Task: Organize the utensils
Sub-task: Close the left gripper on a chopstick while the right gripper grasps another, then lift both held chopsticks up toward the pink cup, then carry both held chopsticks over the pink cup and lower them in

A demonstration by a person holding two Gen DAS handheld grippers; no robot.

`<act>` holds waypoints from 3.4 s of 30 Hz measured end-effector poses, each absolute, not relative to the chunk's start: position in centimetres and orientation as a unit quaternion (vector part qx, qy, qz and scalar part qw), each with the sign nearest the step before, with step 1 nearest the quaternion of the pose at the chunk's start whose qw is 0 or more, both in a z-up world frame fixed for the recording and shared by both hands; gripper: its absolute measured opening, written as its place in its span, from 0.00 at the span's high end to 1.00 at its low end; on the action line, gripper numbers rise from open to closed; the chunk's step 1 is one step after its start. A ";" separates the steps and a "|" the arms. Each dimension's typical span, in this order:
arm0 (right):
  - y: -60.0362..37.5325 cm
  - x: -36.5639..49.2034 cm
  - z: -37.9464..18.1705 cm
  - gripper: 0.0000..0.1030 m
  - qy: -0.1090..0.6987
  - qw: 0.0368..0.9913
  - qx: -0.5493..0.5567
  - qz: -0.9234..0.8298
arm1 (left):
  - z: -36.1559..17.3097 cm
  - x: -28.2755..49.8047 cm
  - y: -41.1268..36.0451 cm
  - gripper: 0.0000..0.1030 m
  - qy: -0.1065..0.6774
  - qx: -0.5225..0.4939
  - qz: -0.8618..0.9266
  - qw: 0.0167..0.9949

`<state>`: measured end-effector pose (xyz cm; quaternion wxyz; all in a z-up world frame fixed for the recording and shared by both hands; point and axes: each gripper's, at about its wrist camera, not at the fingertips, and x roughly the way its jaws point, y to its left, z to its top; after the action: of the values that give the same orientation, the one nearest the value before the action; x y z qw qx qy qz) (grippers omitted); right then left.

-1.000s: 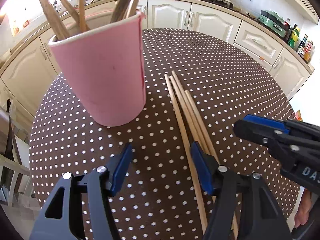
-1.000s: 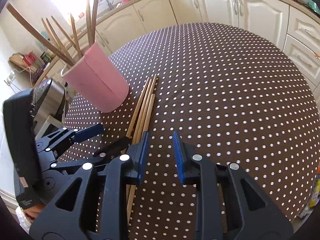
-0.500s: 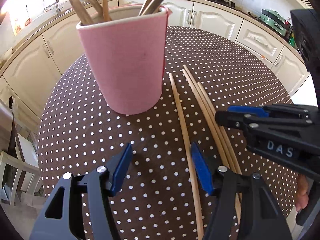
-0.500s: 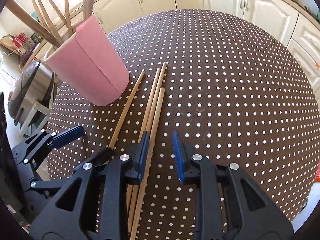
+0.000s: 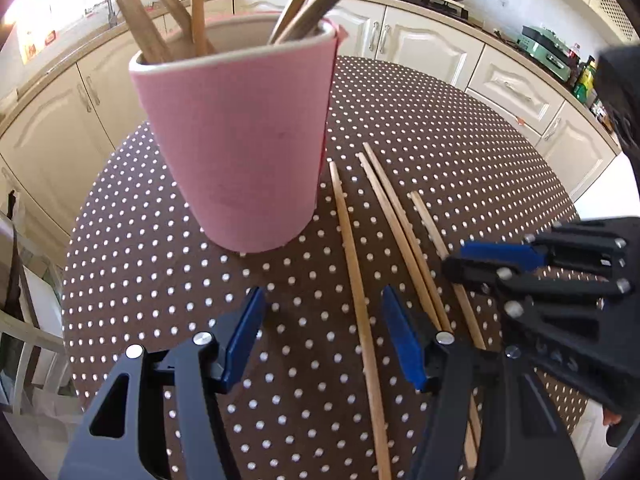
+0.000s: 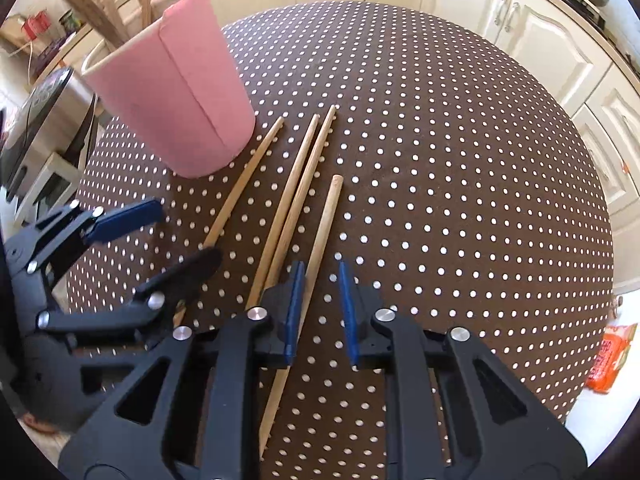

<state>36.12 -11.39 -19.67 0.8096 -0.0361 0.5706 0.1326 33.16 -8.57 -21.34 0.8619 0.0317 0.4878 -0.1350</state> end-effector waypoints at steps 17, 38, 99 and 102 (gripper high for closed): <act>-14.0 37.6 -19.7 0.91 0.599 0.785 -0.025 0.156 | -21.0 36.5 -12.0 0.94 0.494 0.071 -0.116 0.859; -18.5 32.2 -14.2 0.95 0.461 0.865 0.081 0.181 | -16.6 28.6 -7.1 0.95 0.372 -0.034 -0.196 0.907; -17.6 32.8 3.2 0.96 0.230 0.939 0.098 0.236 | -2.6 27.6 -0.5 0.95 -0.012 -0.127 -0.151 0.980; -17.2 33.5 4.3 0.96 0.221 0.940 0.091 0.245 | -2.8 29.4 -0.6 0.95 -0.016 -0.127 -0.136 0.982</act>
<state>33.51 -17.17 4.34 0.9397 0.0907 0.2206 0.2451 29.38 -0.60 -2.81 0.9824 -0.1270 -0.0158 -0.1362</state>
